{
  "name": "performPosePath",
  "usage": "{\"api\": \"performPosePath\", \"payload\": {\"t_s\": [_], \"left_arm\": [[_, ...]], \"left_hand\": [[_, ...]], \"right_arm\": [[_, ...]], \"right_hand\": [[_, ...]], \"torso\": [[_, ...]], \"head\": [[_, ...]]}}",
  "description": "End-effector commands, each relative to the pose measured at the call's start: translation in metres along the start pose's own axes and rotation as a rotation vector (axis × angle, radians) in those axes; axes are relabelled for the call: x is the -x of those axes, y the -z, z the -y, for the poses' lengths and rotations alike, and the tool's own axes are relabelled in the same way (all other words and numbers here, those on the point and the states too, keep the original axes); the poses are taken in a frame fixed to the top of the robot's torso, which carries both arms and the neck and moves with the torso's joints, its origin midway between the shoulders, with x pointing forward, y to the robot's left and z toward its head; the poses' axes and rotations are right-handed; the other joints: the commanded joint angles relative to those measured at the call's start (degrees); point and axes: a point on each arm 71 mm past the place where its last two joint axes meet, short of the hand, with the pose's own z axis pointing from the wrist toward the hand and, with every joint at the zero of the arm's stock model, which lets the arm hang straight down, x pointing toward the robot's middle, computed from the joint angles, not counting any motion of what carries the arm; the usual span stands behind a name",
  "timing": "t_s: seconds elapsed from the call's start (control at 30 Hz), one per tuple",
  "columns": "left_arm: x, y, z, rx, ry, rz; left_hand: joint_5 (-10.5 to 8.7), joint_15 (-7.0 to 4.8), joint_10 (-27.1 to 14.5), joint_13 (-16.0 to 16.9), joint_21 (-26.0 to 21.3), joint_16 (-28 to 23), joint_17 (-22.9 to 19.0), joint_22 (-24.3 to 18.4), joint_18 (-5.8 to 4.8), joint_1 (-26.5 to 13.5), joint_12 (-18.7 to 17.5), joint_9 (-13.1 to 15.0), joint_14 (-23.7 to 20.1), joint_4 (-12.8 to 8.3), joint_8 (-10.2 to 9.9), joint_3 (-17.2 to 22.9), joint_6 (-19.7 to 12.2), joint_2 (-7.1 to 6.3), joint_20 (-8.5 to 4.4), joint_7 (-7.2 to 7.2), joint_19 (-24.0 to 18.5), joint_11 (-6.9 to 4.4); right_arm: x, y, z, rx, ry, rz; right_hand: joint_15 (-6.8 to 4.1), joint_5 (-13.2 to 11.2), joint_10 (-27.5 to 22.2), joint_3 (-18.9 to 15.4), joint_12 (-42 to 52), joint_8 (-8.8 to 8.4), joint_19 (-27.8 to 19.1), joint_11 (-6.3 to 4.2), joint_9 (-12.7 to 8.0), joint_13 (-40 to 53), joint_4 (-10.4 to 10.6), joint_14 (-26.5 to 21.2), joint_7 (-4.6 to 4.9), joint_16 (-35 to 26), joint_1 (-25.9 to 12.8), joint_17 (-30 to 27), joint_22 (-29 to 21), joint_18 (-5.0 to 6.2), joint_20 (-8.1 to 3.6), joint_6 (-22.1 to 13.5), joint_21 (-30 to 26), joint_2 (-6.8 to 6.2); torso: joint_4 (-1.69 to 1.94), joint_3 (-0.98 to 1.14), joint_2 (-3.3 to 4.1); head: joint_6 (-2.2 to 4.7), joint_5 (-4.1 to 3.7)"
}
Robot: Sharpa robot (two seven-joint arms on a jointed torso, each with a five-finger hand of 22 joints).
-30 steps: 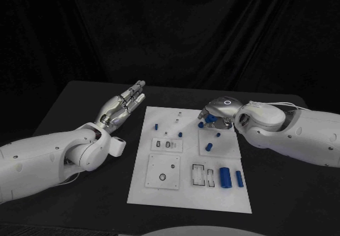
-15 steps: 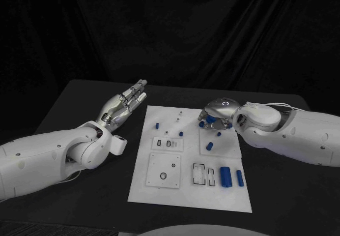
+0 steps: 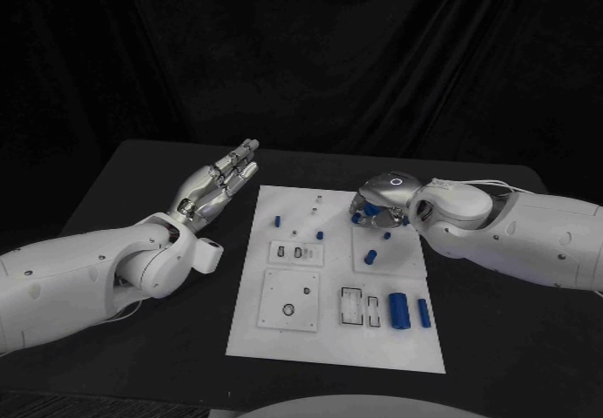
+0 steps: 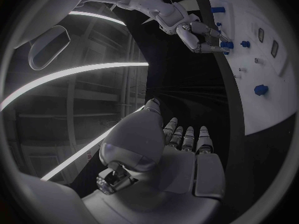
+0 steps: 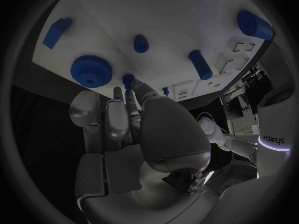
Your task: Assemble the parts on the task board
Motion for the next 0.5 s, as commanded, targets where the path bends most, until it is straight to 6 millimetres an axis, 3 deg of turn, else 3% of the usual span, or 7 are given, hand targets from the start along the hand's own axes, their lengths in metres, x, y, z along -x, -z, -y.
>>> {"api": "performPosePath", "payload": {"t_s": [0.03, 0.3, 0.5], "left_arm": [[-0.0008, -0.0005, 0.0093, -0.117, 0.007, -0.014], [-0.0001, -0.0014, 0.0083, -0.113, 0.008, -0.017], [0.0003, -0.0019, 0.0076, -0.110, 0.009, -0.019]], "left_hand": [[0.23, 0.43, 0.1, -0.1, -0.2, -0.2, -0.1, -0.1, 0.68, 0.6, -0.4, 0.0, 0.0, 0.0, 0.3, 0.3, 0.0, -0.04, 0.58, 0.43, -0.1, 0.40], [0.44, 0.93, 0.1, -0.1, -0.2, -0.2, -0.1, -0.1, 0.75, 0.9, -0.4, 0.1, 0.0, 0.0, 0.3, 0.4, 0.2, -0.04, 1.32, 0.65, -0.1, 0.66], [0.70, 1.27, 0.1, -0.1, -0.2, -0.2, -0.1, -0.1, 0.82, 1.2, -0.4, 0.1, 0.0, 0.0, 0.3, 0.5, 0.4, -0.04, 1.81, 0.88, -0.1, 0.92]], "right_arm": [[-0.0013, -0.0006, -0.0002, 0.012, 0.007, 0.019], [-0.0066, -0.0032, -0.0006, 0.016, 0.006, 0.012], [-0.0103, -0.0034, 0.0002, 0.027, 0.004, 0.015]], "right_hand": [[0.24, -0.2, 0.8, 0.8, 0.1, 0.13, -0.2, -0.27, 0.2, 0.0, 0.1, 1.6, 0.08, 0.3, 0.1, 0.2, 0.3, -0.53, -0.25, 0.6, 0.5, -0.36], [-0.11, -0.3, 1.9, 2.2, -0.1, -0.27, -0.3, -0.76, 0.4, -0.1, 0.3, 1.5, 0.49, 0.5, 0.3, 0.4, 0.9, -0.56, -0.56, 0.9, 0.8, -0.74], [-0.31, 0.5, 3.9, 5.2, 0.0, -0.39, -0.2, -1.02, 0.6, -0.2, 0.3, 1.4, 1.15, 0.5, 1.4, 0.3, 2.0, -0.74, -0.77, 1.7, 1.4, -0.82]], "torso": [[-0.01, -0.01, -0.04], [-0.01, -0.03, -0.08], [-0.01, -0.04, -0.10]], "head": [[-0.08, 0.04], [-0.27, 0.07], [-0.38, 0.20]]}}
